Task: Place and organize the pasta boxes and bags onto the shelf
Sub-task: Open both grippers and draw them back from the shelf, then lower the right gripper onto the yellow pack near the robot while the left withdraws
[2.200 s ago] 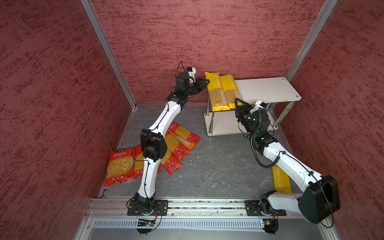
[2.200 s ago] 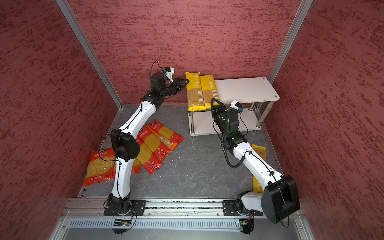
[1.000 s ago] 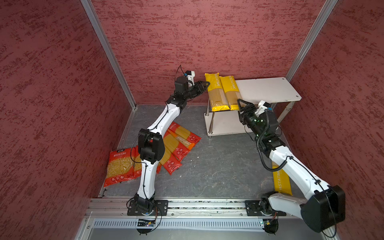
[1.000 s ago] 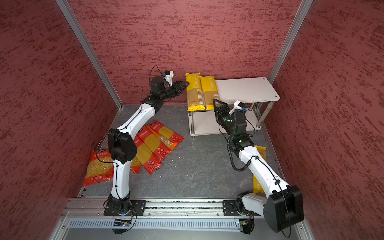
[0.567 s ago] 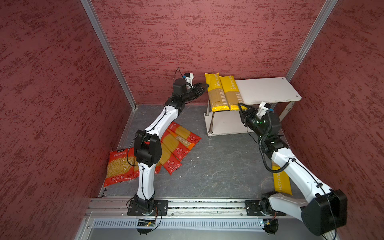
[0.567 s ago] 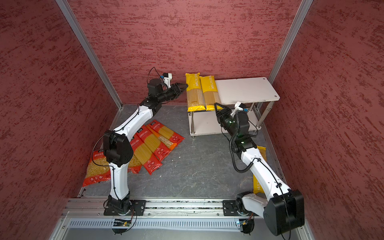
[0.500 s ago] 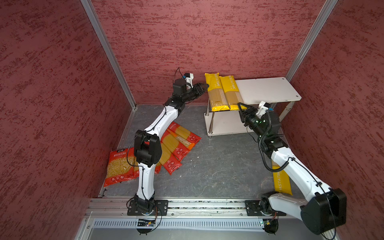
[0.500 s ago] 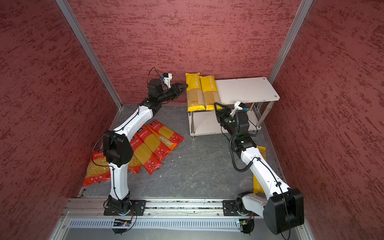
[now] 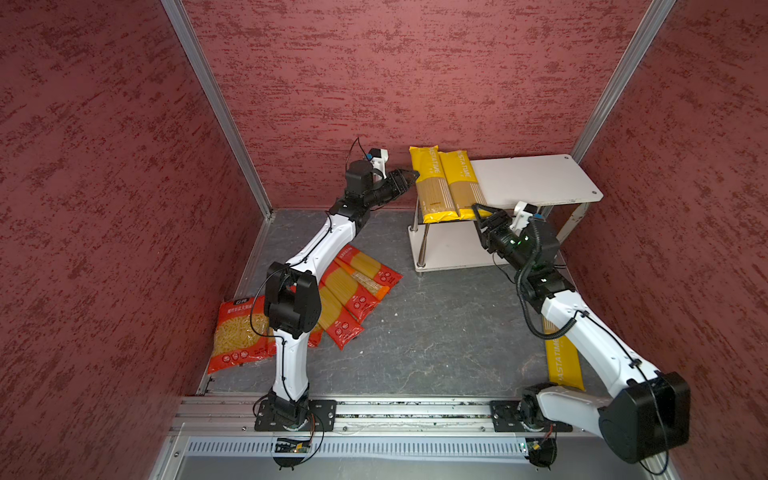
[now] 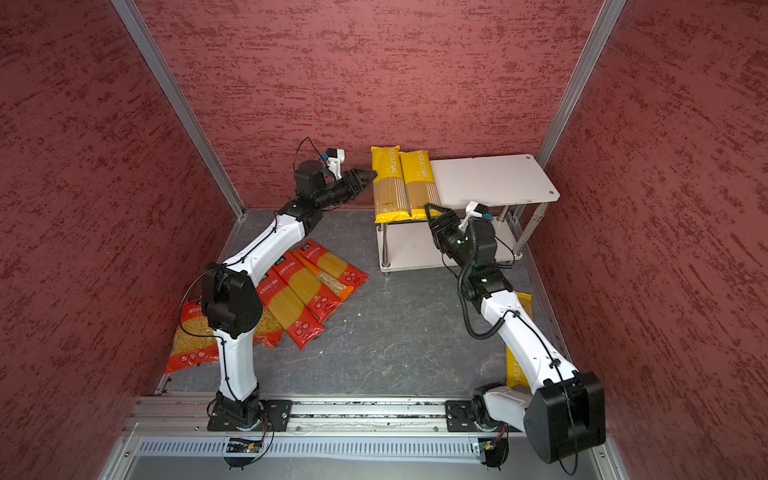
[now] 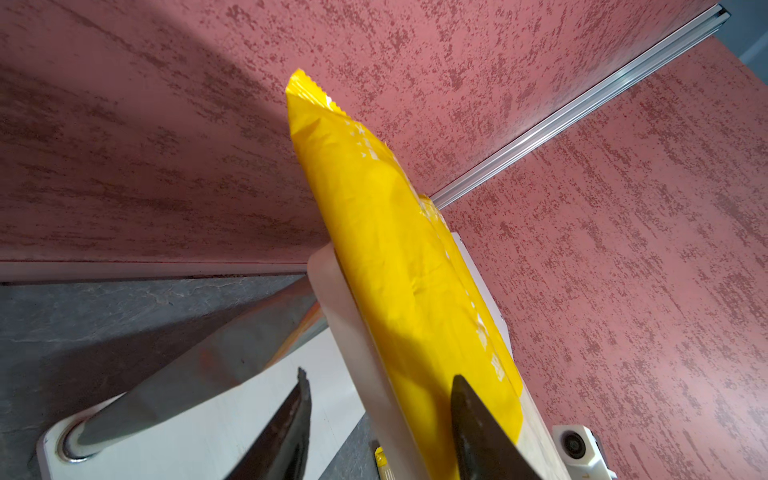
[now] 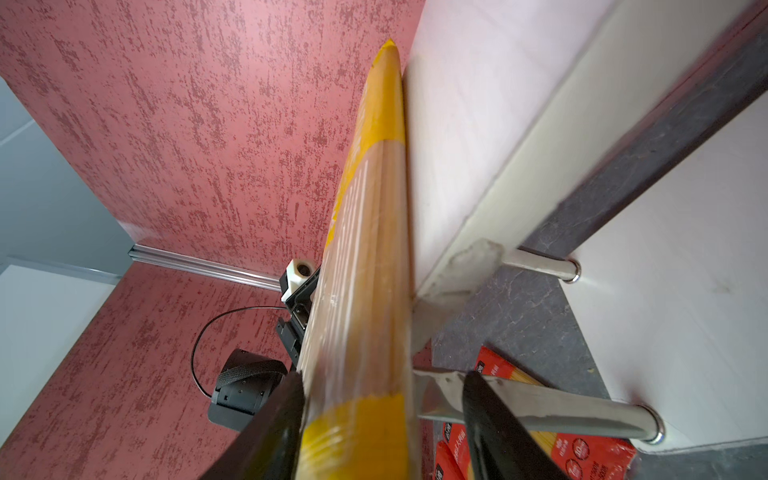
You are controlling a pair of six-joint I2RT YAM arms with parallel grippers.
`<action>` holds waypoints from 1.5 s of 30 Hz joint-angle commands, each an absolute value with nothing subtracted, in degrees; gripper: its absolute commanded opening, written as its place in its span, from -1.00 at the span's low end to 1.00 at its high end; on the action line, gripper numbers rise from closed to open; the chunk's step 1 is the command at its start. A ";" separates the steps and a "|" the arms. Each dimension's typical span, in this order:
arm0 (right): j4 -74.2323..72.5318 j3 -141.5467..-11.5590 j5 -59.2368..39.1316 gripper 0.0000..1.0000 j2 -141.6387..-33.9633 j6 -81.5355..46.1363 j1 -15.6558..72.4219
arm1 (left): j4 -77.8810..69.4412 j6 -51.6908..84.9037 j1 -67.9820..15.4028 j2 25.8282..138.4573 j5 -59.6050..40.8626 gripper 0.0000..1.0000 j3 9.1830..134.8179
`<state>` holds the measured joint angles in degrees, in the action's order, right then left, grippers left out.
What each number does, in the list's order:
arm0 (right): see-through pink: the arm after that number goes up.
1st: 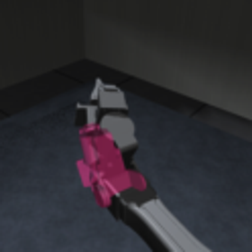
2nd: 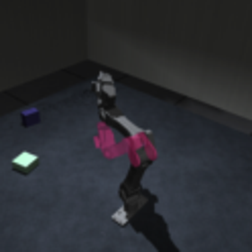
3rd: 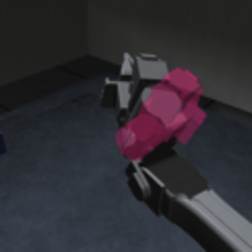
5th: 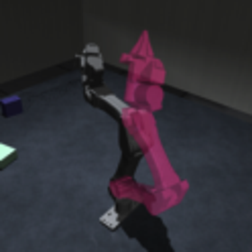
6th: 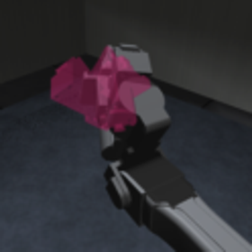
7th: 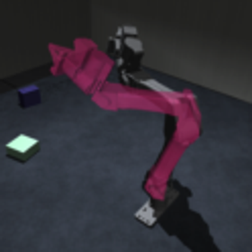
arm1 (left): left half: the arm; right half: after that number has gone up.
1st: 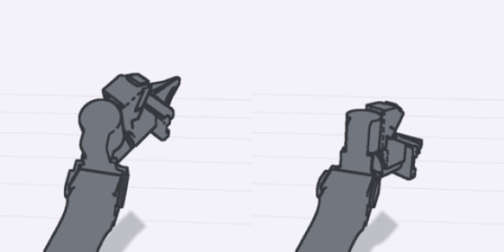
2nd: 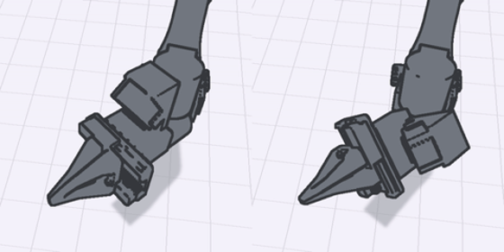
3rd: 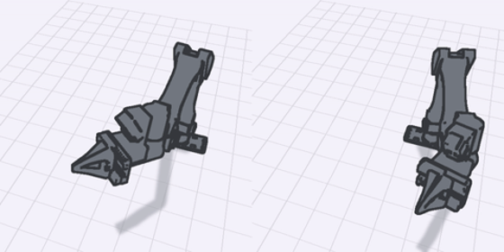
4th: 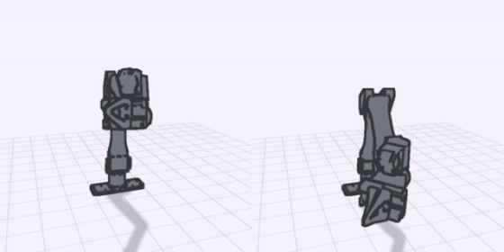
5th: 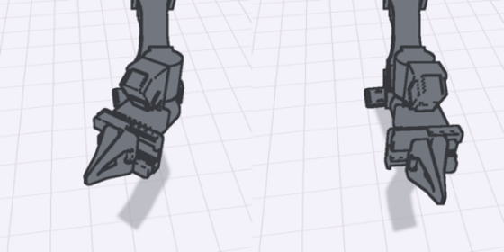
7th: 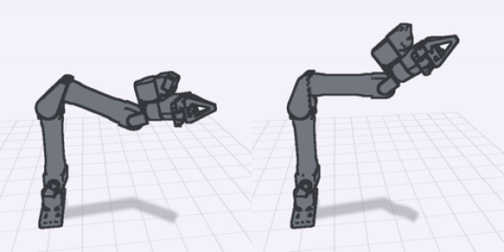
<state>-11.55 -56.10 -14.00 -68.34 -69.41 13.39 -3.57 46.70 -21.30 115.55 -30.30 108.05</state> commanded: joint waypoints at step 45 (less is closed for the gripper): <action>24.20 -27.28 7.30 0.47 -59.16 -51.55 -22.40 | -8.88 32.32 -42.47 64.25 -9.76 0.40 36.10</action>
<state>28.05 -27.70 8.38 -59.61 -50.11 -22.22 -7.44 31.38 -42.15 63.26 -10.15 35.68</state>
